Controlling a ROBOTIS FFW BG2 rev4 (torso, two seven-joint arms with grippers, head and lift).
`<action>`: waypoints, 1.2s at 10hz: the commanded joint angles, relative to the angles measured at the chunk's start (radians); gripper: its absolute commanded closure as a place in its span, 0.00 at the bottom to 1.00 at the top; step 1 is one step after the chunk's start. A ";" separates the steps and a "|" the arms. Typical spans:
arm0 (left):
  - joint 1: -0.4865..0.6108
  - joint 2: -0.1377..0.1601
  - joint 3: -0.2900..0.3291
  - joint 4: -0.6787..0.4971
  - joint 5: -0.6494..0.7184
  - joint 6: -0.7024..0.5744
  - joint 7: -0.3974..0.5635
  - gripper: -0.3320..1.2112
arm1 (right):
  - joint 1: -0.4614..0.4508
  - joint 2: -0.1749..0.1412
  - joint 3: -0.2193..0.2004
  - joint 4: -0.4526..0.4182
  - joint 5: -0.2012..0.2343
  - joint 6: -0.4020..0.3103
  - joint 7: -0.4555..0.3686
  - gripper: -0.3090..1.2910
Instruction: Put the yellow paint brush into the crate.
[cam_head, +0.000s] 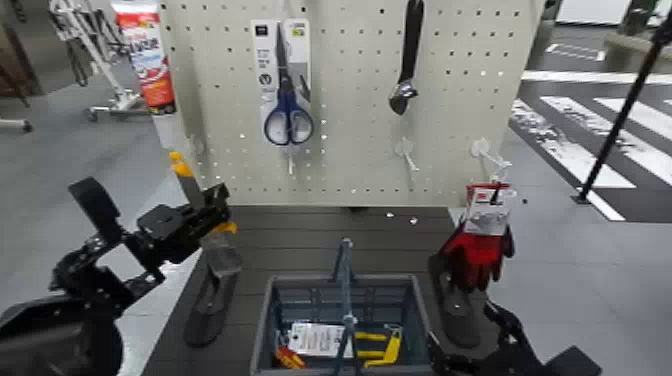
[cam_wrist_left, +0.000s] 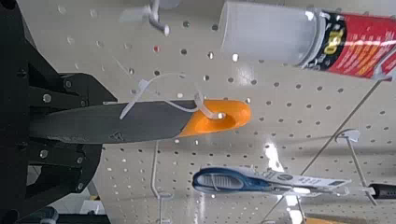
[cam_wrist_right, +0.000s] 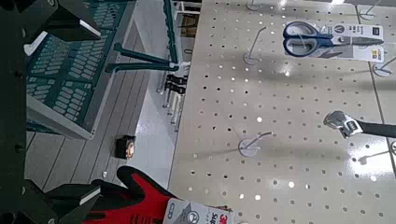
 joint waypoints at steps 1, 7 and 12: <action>0.012 -0.016 -0.080 0.015 0.087 0.037 -0.008 0.98 | -0.001 0.000 0.003 0.000 0.002 0.004 0.002 0.28; 0.013 -0.028 -0.209 0.092 0.202 0.049 -0.021 0.98 | 0.000 0.011 -0.003 -0.005 0.009 0.004 0.008 0.28; 0.012 -0.032 -0.270 0.179 0.201 0.052 -0.028 0.98 | -0.001 0.013 0.000 -0.005 0.009 0.004 0.008 0.28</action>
